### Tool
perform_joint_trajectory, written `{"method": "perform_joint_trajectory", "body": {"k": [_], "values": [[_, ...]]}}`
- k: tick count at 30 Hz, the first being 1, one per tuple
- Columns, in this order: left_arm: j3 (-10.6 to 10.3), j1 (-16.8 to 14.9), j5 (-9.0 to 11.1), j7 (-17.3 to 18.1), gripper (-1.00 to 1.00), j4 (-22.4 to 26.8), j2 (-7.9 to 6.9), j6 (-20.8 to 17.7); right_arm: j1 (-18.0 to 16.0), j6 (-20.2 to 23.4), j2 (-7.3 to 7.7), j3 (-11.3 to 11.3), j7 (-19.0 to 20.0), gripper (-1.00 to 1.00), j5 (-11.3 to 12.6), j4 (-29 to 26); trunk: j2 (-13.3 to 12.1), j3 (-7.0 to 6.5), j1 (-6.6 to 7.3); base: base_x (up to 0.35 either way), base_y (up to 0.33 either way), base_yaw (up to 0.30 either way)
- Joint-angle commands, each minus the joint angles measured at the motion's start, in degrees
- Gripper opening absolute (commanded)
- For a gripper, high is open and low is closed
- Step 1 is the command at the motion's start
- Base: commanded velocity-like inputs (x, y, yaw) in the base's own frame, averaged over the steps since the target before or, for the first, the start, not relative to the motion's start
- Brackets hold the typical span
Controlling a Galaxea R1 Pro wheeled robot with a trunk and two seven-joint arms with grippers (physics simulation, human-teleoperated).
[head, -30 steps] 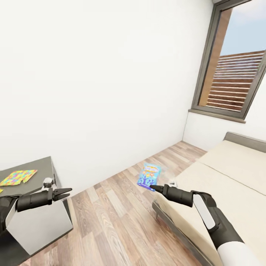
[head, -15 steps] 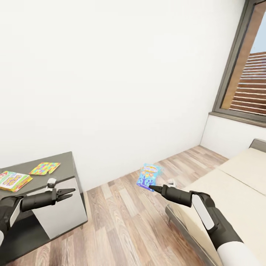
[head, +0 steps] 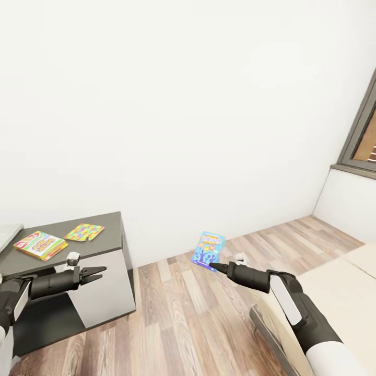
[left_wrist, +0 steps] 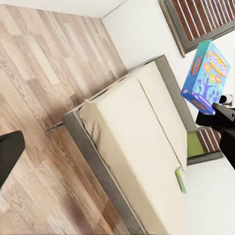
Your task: Put all the toys in the child's room - the three board games (two on the bed and one on the table), the two jigsaw puzzles on the table, and the tennis ball on the table - inside the toy box on the table in the child's room.
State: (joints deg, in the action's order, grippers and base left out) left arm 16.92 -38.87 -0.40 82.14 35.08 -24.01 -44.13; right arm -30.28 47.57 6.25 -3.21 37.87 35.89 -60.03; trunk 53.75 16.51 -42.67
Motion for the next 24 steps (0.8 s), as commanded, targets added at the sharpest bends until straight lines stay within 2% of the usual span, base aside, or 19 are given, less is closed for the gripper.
{"method": "perform_joint_trajectory", "body": {"k": [1, 6, 11, 15, 18, 21, 24], "values": [[0.04, -0.07, -0.05, 0.21, 1.00, -0.01, 0.02, -0.60, -0.03, 0.33, 0.08, -0.04, 0.01, -1.00, 0.50, -0.05, 0.05, 0.07, -0.03, 0.240, -0.243, 0.292], [0.04, -0.07, -0.04, 0.33, 1.00, -0.01, 0.02, -0.60, -0.02, 0.33, 0.12, -0.05, 0.01, -1.00, 0.50, -0.08, 0.05, 0.07, -0.03, 0.229, -0.207, 0.292], [0.04, -0.07, 0.06, 0.78, 1.00, -0.01, -0.04, -0.56, -0.04, 0.38, 0.21, -0.05, 0.03, -1.00, 0.50, -0.08, 0.05, 0.07, -0.03, 0.085, -0.042, 0.292], [0.04, -0.07, 0.18, 1.19, 1.00, 0.23, -0.10, -0.52, -0.03, 0.34, 0.24, -0.05, 0.08, -1.00, 0.50, -0.08, -1.55, -0.64, 0.85, 0.009, -0.004, 0.292], [-0.26, 0.03, 0.43, 2.12, 1.00, 3.53, -0.18, -0.85, -0.04, 0.37, 0.28, -0.05, 0.10, -1.00, 0.50, -0.08, -2.76, -1.18, 1.51, 0.002, -0.001, 0.293], [-0.25, 0.44, 0.11, 7.59, 1.00, 8.30, -0.78, -1.12, -0.02, 0.40, 0.38, -0.05, 0.12, -1.00, 0.50, -1.22, -3.96, -1.72, 2.17, 0.000, 0.000, 0.293], [-0.04, 0.64, 0.19, 7.86, 1.00, 9.76, -2.89, -1.19, -0.03, 0.44, 0.42, -0.05, 0.17, -1.00, 0.50, -3.16, -5.16, -2.26, 2.83, 0.000, 0.000, 0.293]]}}
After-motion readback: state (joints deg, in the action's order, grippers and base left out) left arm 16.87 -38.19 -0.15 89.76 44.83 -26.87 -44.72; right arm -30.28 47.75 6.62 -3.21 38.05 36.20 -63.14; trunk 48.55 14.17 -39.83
